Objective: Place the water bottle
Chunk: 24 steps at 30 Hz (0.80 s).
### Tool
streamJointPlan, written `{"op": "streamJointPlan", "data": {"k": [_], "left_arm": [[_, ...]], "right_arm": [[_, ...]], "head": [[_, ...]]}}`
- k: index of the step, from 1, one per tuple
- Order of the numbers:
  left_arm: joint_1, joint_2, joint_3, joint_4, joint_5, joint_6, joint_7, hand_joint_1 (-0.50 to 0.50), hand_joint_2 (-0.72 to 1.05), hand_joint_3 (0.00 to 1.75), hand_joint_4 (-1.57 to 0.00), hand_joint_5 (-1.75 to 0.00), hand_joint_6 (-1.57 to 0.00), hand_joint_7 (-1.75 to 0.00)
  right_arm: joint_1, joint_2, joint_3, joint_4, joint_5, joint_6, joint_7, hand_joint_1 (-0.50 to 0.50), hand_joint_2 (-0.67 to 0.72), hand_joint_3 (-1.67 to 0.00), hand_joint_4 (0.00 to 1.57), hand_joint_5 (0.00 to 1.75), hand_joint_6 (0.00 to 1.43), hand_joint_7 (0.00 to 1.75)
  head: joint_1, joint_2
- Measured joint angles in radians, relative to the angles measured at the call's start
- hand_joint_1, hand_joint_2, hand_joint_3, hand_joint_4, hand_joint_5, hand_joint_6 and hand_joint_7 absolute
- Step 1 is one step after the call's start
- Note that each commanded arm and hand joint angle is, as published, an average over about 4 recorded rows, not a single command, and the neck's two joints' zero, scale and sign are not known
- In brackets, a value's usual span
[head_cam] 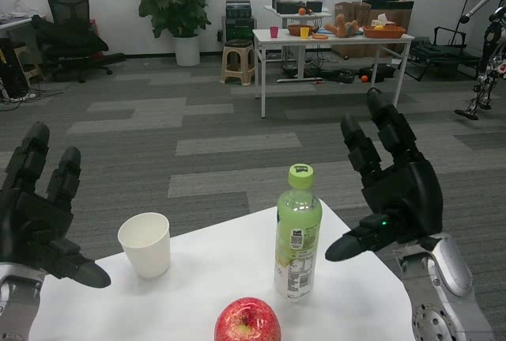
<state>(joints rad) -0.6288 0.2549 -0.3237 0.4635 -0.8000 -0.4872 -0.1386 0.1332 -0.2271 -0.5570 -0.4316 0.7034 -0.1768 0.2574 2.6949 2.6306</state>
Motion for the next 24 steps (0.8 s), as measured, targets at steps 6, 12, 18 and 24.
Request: {"op": "streamJointPlan", "data": {"k": [6,12,18,24], "left_arm": [[0.0,0.0,0.0,0.0,0.0,0.0,0.0,-0.5,-0.55,0.09,0.0,0.0,0.0,0.0],[0.0,0.0,0.0,0.0,0.0,0.0,0.0,-0.5,-0.55,0.09,0.0,0.0,0.0,0.0],[0.0,0.0,0.0,0.0,0.0,0.0,0.0,-0.5,-0.5,0.09,0.0,0.0,0.0,0.0],[0.0,0.0,0.0,0.0,0.0,0.0,0.0,-0.5,-0.55,0.09,0.0,0.0,0.0,0.0]], "right_arm": [[0.0,0.0,0.0,0.0,0.0,0.0,0.0,-0.46,0.09,0.0,0.0,0.0,0.0,0.07],[0.0,0.0,0.0,0.0,0.0,0.0,0.0,-0.46,0.09,0.0,0.0,0.0,0.0,0.07],[0.0,0.0,-0.002,0.0,-0.001,0.001,0.0,-0.46,0.09,0.0,0.0,0.0,0.0,0.07],[0.0,0.0,-0.002,0.0,-0.002,0.003,0.0,-0.47,0.09,0.0,0.0,0.0,0.0,0.1]], "head": [[-0.009,0.004],[-0.015,0.005],[-0.021,0.004],[-0.021,-0.004]]}}
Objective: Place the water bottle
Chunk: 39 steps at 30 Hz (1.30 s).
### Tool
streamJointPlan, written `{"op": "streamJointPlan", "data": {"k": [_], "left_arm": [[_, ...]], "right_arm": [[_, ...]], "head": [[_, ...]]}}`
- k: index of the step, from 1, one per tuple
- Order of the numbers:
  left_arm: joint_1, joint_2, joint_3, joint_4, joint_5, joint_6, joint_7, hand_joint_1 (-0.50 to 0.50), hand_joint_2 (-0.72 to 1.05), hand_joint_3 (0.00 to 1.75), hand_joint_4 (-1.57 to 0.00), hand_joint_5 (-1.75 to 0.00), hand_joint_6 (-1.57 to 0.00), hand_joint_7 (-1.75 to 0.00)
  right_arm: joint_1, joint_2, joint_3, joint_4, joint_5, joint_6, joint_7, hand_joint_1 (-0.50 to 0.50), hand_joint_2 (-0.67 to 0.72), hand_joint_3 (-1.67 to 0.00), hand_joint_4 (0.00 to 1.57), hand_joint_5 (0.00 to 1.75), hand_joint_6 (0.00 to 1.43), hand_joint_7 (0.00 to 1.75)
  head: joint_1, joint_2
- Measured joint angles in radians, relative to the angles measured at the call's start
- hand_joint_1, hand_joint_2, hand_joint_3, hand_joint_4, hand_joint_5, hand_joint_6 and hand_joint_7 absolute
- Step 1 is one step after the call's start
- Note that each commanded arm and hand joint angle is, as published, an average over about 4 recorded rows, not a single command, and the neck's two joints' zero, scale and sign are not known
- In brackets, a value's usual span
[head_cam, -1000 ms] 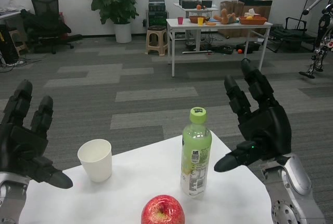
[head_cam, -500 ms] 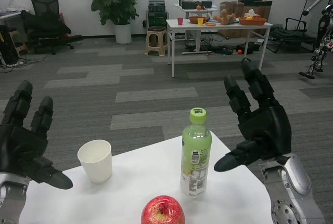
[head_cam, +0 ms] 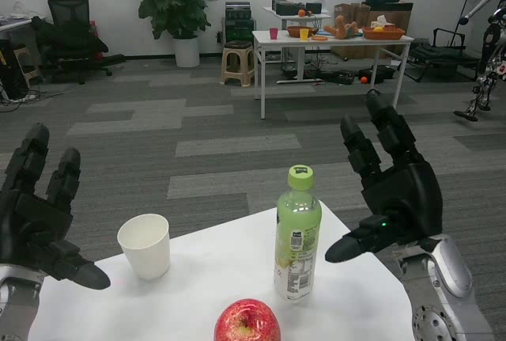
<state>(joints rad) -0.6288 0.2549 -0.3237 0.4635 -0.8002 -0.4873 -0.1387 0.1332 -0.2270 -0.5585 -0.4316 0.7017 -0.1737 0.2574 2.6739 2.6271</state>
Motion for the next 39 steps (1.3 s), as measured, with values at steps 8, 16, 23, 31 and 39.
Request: {"op": "streamJointPlan", "data": {"k": [8,16,23,31,39], "left_arm": [[0.0,0.0,-0.001,0.003,0.0,0.0,0.0,-0.5,-0.55,0.09,0.0,0.0,0.0,0.0],[0.0,0.0,-0.005,0.012,-0.008,0.0,0.0,-0.5,-0.55,0.09,0.0,0.0,0.0,0.0],[0.0,0.001,-0.008,0.022,-0.011,0.0,0.0,-0.5,-0.55,0.09,0.0,0.0,0.0,0.0],[0.0,0.001,-0.008,0.035,-0.011,0.0,0.0,-0.5,-0.55,0.09,0.0,0.0,0.0,0.0],[0.0,0.002,-0.008,0.037,-0.011,0.0,0.0,-0.5,-0.55,0.09,0.0,0.0,0.0,0.0]], "right_arm": [[0.0,0.006,0.002,0.0,-0.006,0.0,0.0,-0.46,0.04,0.0,0.0,0.0,0.0,0.07],[0.0,0.015,0.015,0.006,-0.011,0.003,0.0,-0.46,0.03,0.0,0.0,0.0,0.0,0.07],[0.0,0.02,0.023,0.013,-0.017,0.005,-0.002,-0.46,0.03,0.0,0.0,0.0,0.0,0.07],[0.0,0.028,0.023,0.014,-0.021,0.006,-0.003,-0.46,0.03,0.0,0.0,0.0,0.0,0.07],[-0.001,0.031,0.014,0.021,-0.028,-0.008,-0.015,-0.46,0.03,0.0,0.0,0.0,0.0,0.07]], "head": [[-0.001,-0.013],[-0.001,-0.034],[-0.008,-0.036],[-0.019,-0.032],[-0.027,-0.028]]}}
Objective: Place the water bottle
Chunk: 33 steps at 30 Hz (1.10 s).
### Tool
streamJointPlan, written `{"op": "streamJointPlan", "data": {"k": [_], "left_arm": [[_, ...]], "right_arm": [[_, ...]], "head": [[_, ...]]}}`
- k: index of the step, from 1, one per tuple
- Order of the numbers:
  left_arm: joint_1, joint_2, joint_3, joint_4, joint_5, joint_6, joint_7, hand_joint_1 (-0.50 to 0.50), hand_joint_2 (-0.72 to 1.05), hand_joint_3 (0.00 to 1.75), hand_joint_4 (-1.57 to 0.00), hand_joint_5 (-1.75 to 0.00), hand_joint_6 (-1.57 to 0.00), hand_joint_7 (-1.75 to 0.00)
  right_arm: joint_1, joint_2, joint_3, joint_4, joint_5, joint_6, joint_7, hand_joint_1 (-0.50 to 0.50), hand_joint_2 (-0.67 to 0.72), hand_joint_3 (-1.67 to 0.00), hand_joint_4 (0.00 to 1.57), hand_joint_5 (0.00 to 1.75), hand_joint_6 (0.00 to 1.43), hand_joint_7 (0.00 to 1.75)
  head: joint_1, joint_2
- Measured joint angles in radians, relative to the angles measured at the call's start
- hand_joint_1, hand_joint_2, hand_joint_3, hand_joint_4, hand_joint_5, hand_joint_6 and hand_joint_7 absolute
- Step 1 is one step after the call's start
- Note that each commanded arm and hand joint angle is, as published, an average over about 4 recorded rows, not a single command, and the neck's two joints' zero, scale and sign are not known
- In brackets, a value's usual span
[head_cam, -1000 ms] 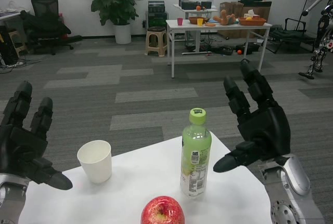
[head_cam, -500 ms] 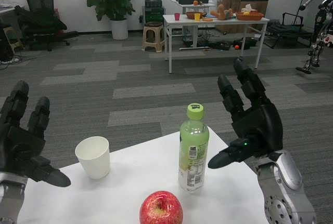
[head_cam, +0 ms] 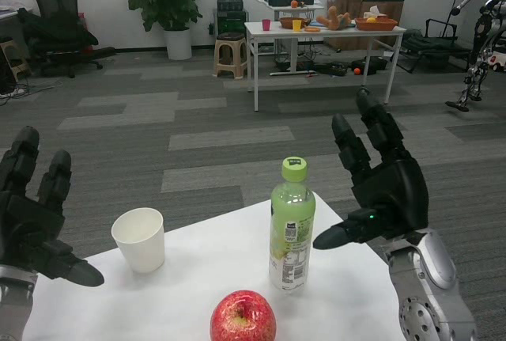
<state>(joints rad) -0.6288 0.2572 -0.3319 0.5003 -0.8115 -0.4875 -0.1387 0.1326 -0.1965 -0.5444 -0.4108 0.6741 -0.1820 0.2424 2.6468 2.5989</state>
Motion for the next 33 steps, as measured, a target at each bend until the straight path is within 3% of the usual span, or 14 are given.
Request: {"op": "streamJointPlan", "data": {"k": [5,12,15,20,24,33], "left_arm": [[0.0,0.0,-0.001,0.0,0.0,0.0,0.0,-0.5,-0.55,0.09,0.0,0.0,0.0,0.0],[0.0,0.0,-0.002,0.0,0.0,0.0,0.0,-0.5,-0.55,0.09,0.0,0.0,0.0,0.0],[0.0,0.001,-0.002,0.001,0.0,0.0,0.0,-0.5,-0.55,0.09,0.0,0.0,0.0,0.0],[0.0,0.002,-0.003,0.005,-0.001,0.0,0.0,-0.5,-0.55,0.09,0.0,0.0,0.0,0.0],[-0.003,0.01,-0.003,0.006,-0.001,0.0,0.0,-0.5,-0.55,0.09,0.0,0.0,0.0,0.0],[-0.023,0.021,-0.005,0.009,-0.001,0.0,0.0,-0.5,-0.55,0.09,0.0,0.0,0.0,0.0]], "right_arm": [[0.0,0.0,-0.009,0.001,0.011,-0.033,-0.012,-0.46,0.03,0.0,0.0,0.0,0.0,0.12],[0.0,0.0,-0.013,0.013,0.04,-0.073,-0.029,-0.46,0.09,0.0,0.0,0.0,0.0,0.07],[-0.001,-0.001,-0.013,0.01,0.053,-0.048,-0.021,-0.46,0.12,0.0,0.0,0.0,0.0,0.07],[-0.002,-0.007,-0.01,-0.005,0.058,0.053,0.022,-0.46,0.09,0.0,0.0,0.0,0.0,0.07],[-0.002,-0.008,-0.008,-0.006,0.057,0.062,0.026,-0.46,0.15,0.0,0.0,0.0,0.0,0.07],[-0.014,-0.024,-0.007,-0.007,0.056,0.065,0.026,-0.46,0.09,0.0,0.0,0.0,0.0,0.07]], "head": [[-0.001,0.002],[0.0,0.0],[0.002,0.0],[0.007,-0.002],[0.009,-0.002],[0.009,0.004]]}}
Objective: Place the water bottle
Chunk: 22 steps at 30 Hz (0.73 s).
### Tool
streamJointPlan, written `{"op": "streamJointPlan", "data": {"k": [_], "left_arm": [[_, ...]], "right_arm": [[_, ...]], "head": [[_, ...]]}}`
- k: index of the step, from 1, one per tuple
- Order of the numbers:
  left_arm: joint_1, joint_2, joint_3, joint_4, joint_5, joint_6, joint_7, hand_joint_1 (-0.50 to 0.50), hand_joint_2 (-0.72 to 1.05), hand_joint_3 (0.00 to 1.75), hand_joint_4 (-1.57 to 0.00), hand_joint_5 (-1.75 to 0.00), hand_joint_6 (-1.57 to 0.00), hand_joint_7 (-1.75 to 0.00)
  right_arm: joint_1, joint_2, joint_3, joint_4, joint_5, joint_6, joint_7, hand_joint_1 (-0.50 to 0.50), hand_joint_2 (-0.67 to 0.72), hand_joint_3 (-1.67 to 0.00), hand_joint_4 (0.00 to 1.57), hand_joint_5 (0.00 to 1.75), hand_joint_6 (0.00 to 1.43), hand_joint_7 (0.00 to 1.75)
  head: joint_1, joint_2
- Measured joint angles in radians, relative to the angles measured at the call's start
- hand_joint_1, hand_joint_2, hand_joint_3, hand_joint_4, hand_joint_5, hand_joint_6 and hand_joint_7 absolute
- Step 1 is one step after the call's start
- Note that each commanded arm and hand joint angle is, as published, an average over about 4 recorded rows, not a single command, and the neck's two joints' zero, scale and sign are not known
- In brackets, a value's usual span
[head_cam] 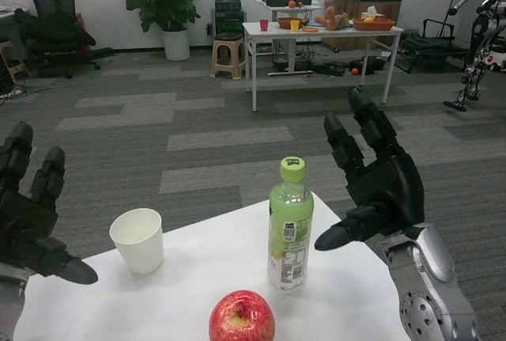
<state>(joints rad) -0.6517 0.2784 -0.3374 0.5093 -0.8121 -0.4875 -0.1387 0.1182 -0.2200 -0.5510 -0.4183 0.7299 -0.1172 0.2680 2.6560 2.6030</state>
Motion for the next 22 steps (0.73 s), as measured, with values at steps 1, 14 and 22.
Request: {"op": "streamJointPlan", "data": {"k": [1,14,22], "left_arm": [[-0.001,0.0,0.0,0.0,0.0,0.0,0.0,-0.5,-0.55,0.09,0.0,0.0,0.0,0.0],[-0.001,0.001,-0.001,0.002,0.0,0.0,0.0,-0.5,-0.55,0.09,0.0,0.0,0.0,0.0],[-0.001,0.003,-0.001,0.002,0.0,0.0,0.0,-0.5,-0.55,0.09,0.0,0.0,0.0,0.0]], "right_arm": [[-0.002,-0.001,0.0,0.0,0.0,0.0,0.0,-0.46,0.09,0.0,0.0,0.0,0.0,0.07],[-0.008,0.0,0.0,-0.013,-0.006,0.001,0.0,-0.46,0.15,0.0,0.0,0.0,0.0,0.07],[-0.008,0.01,-0.006,-0.016,-0.007,0.002,0.001,-0.46,0.13,0.0,0.0,0.0,0.0,0.07]], "head": [[-0.001,0.001],[-0.008,0.015],[-0.006,0.019]]}}
